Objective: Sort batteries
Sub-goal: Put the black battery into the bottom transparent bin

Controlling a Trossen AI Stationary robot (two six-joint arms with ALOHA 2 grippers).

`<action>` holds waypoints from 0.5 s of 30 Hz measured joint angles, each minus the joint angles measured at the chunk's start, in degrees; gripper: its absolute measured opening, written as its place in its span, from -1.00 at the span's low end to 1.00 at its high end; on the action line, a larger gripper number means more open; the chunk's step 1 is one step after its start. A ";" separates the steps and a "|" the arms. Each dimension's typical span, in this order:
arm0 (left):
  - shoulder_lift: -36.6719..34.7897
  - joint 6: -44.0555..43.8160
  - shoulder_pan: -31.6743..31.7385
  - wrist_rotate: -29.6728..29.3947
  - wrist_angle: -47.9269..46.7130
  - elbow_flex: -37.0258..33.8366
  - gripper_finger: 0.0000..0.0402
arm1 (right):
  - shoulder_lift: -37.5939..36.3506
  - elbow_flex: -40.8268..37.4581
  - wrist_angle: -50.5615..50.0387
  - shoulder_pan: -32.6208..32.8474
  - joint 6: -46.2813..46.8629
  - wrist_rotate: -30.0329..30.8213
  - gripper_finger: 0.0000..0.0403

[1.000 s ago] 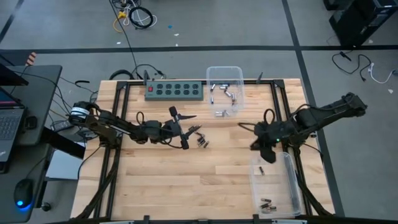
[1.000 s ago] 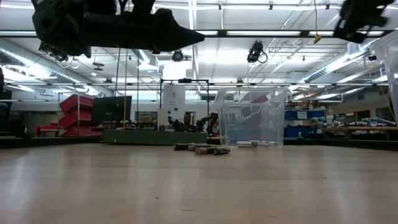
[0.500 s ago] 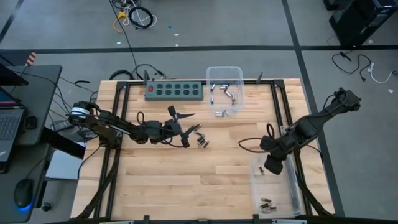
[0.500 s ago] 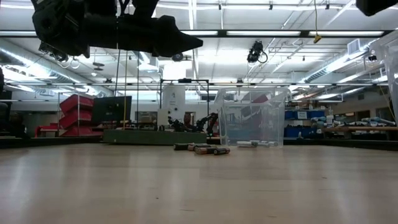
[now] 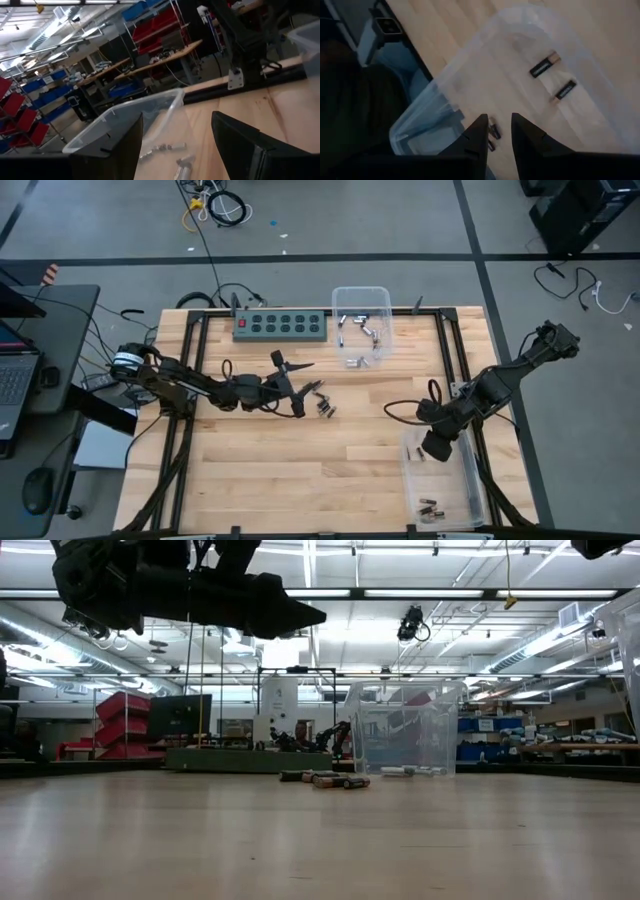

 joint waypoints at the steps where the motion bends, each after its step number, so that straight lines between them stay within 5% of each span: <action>1: 0.00 -0.10 0.00 -0.02 -0.70 0.02 0.18 | 0.00 0.00 0.59 0.00 -0.16 0.02 -0.65; 15: -0.01 -9.21 0.08 -0.01 -22.56 0.04 0.18 | -1.42 0.00 23.54 -4.64 -30.38 12.42 -0.69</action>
